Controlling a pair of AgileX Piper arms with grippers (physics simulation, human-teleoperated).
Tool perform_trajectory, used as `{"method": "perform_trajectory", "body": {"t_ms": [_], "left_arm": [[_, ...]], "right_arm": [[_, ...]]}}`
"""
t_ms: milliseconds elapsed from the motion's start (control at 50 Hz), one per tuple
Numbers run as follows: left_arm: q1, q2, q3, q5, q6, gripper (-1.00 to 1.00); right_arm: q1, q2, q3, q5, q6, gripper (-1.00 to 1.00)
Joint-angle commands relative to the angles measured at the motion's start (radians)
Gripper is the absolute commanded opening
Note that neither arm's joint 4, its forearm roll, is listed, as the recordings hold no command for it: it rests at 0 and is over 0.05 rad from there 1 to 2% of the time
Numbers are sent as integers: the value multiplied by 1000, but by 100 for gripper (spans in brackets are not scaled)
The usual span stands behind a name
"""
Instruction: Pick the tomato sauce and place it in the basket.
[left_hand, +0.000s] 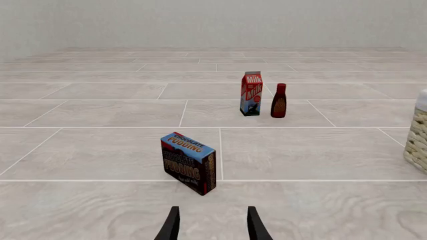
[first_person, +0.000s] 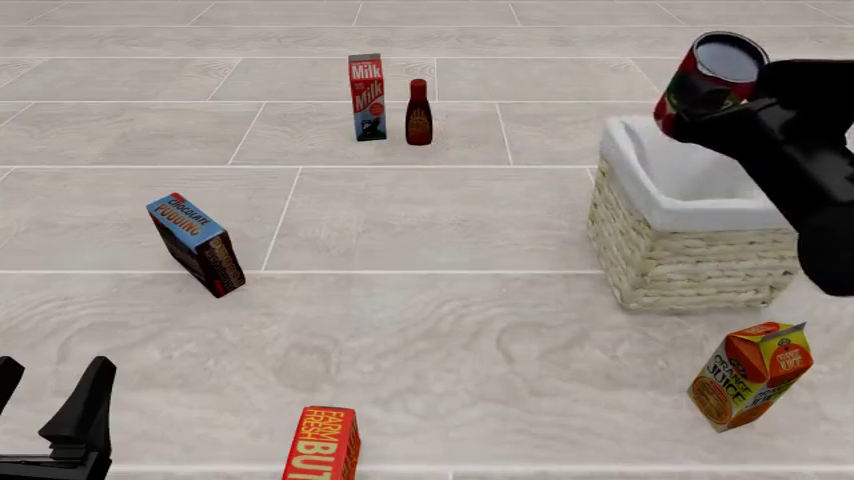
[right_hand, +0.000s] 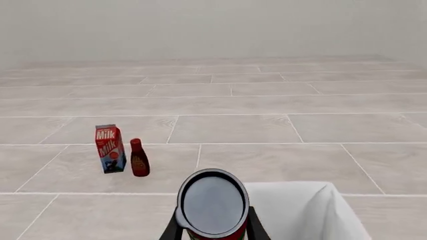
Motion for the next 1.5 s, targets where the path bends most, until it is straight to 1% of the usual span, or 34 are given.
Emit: {"method": "perform_trajectory", "body": {"t_ms": [20, 100, 160, 300, 380, 560, 660, 720, 780, 920, 960, 1000, 1020, 1080, 1180, 1220, 1260, 1360, 1480, 1500], "left_arm": [[0, 0, 0, 0, 0, 100], [0, 0, 0, 0, 0, 100], [0, 0, 0, 0, 0, 100], [0, 0, 0, 0, 0, 100], [0, 0, 0, 0, 0, 100], [0, 0, 0, 0, 0, 100], [0, 0, 0, 0, 0, 100], [0, 0, 0, 0, 0, 100], [0, 0, 0, 0, 0, 100], [0, 0, 0, 0, 0, 100], [0, 0, 0, 0, 0, 100], [0, 0, 0, 0, 0, 100], [0, 0, 0, 0, 0, 100], [0, 0, 0, 0, 0, 100], [0, 0, 0, 0, 0, 100], [0, 0, 0, 0, 0, 100], [0, 0, 0, 0, 0, 100], [0, 0, 0, 0, 0, 100], [0, 0, 0, 0, 0, 100], [0, 0, 0, 0, 0, 100]], "right_arm": [[-61, -56, 19, 38, 2, -100], [-96, -70, 19, 61, -3, -100], [-106, -76, 22, 69, -5, -100], [-135, -93, 20, 83, 7, -100], [-151, -79, 0, 101, 26, -100], [-185, -36, -52, 148, 10, -100], [-203, -11, -90, 167, 18, -100], [-205, 9, -106, 176, 25, -100], [-207, 19, -125, 195, 14, -100], [-213, 30, -163, 229, 7, -100], [-216, 42, -184, 243, 20, -100], [-219, 50, -194, 245, 13, -100], [-220, 60, -203, 250, 21, -100], [-224, 76, -211, 250, 14, -100], [-221, 103, -232, 267, 23, -100], [-219, 112, -240, 274, 14, -100], [-221, 120, -248, 280, 20, -100], [-223, 147, -279, 298, 14, -100], [-211, 189, -324, 339, 13, -100], [-206, 193, -329, 345, 1, -100]]}}
